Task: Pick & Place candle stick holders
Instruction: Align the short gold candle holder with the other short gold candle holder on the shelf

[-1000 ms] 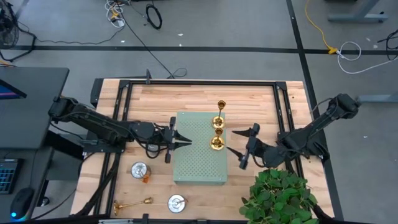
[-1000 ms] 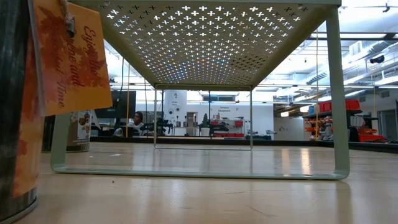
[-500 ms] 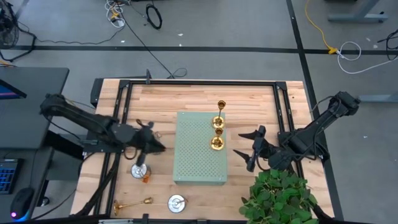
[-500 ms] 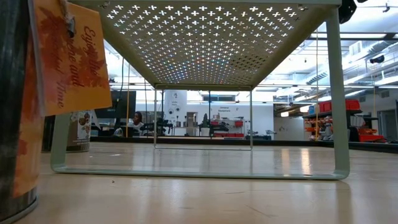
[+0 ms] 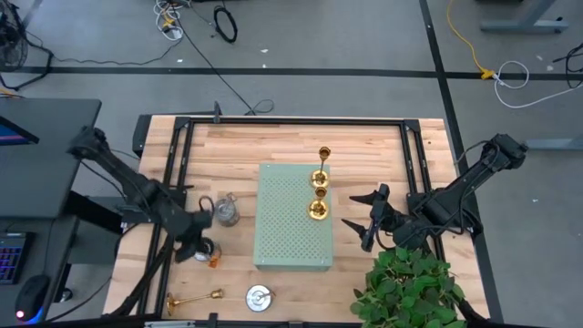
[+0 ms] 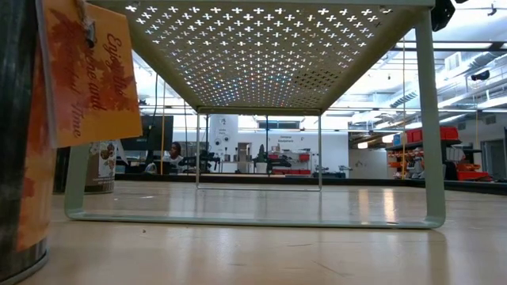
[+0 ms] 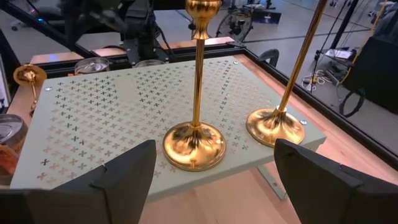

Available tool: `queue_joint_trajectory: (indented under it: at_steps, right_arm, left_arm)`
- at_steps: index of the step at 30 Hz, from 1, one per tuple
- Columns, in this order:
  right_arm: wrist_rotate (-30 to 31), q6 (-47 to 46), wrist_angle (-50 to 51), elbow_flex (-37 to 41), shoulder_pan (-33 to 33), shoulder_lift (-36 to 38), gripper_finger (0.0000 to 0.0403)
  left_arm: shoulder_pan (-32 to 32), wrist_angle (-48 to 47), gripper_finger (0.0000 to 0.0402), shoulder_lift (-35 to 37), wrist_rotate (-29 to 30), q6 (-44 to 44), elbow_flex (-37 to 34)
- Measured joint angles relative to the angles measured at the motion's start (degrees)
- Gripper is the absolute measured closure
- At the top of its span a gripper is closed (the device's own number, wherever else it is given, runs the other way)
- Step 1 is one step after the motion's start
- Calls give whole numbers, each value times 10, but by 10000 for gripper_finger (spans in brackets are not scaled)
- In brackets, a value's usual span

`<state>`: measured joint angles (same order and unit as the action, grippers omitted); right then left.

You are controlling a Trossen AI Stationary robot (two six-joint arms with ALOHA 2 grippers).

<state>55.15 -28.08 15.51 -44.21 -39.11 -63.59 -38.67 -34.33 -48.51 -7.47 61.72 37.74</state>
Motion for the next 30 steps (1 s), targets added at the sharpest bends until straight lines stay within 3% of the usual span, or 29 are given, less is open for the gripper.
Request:
queue_joint_trajectory:
  at_steps: [5,16,30]
  right_arm:
    - [19,0,-3,0,0,0,71]
    - [20,-15,-8,0,0,0,71]
    - [24,-14,-12,0,0,0,71]
  left_arm:
    - [-66,18,385,-43,-36,146,0]
    - [-203,140,387,-152,5,353,1]
    - [-235,217,312,-286,-13,377,1]
